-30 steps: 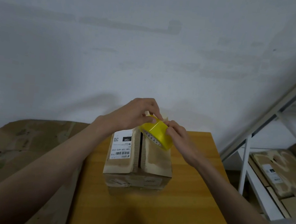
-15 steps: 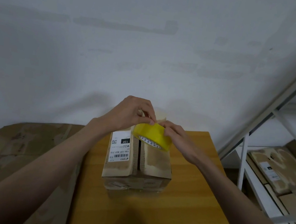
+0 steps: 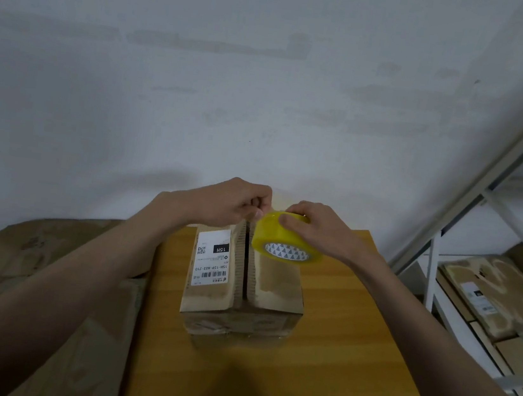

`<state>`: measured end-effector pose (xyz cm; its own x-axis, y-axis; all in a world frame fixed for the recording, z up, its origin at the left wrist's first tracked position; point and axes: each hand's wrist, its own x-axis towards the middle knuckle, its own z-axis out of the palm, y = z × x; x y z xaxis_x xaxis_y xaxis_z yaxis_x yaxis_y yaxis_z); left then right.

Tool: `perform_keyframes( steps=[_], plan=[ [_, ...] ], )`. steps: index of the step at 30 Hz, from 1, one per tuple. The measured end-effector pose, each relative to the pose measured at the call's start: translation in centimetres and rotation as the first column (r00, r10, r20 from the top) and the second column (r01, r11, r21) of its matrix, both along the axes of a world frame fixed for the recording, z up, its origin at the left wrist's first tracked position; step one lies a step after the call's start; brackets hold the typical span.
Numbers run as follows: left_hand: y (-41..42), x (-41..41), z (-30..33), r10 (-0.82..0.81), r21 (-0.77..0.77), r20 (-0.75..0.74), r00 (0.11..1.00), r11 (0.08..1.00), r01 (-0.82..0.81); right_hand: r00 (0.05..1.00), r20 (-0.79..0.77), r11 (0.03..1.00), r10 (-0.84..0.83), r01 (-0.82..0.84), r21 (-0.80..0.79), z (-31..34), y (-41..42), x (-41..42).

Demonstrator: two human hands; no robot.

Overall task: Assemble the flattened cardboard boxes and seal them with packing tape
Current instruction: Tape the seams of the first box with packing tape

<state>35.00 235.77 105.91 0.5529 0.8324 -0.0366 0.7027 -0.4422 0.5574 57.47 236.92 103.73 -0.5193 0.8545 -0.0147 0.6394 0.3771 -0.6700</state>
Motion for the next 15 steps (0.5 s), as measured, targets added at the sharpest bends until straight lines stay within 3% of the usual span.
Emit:
perform_keyframes(
  steps=[5, 8, 11, 15],
  plan=[
    [-0.2, -0.8, -0.9, 0.116, -0.226, 0.300, 0.947, 0.973, -0.048, 0.996, -0.073, 0.996, -0.042, 0.036, -0.081, 0.2, -0.6, 0.1],
    [-0.2, -0.8, -1.3, 0.216, -0.321, 0.373, 0.902, 0.942, -0.092, 0.994, -0.098, 0.988, -0.053, 0.038, -0.148, -0.1, -0.8, 0.3],
    [0.0, -1.1, -0.5, 0.223, -0.368, 0.302, 0.927, 0.924, -0.102, 0.996, -0.082, 0.978, -0.023, 0.005, -0.209, -0.6, -1.1, 0.2],
    [1.1, -1.5, 1.7, 0.142, -0.311, 0.036, 0.989, 0.942, -0.124, 0.999, 0.001, 0.991, -0.051, 0.051, -0.125, -1.4, -1.8, -0.6]
  ],
)
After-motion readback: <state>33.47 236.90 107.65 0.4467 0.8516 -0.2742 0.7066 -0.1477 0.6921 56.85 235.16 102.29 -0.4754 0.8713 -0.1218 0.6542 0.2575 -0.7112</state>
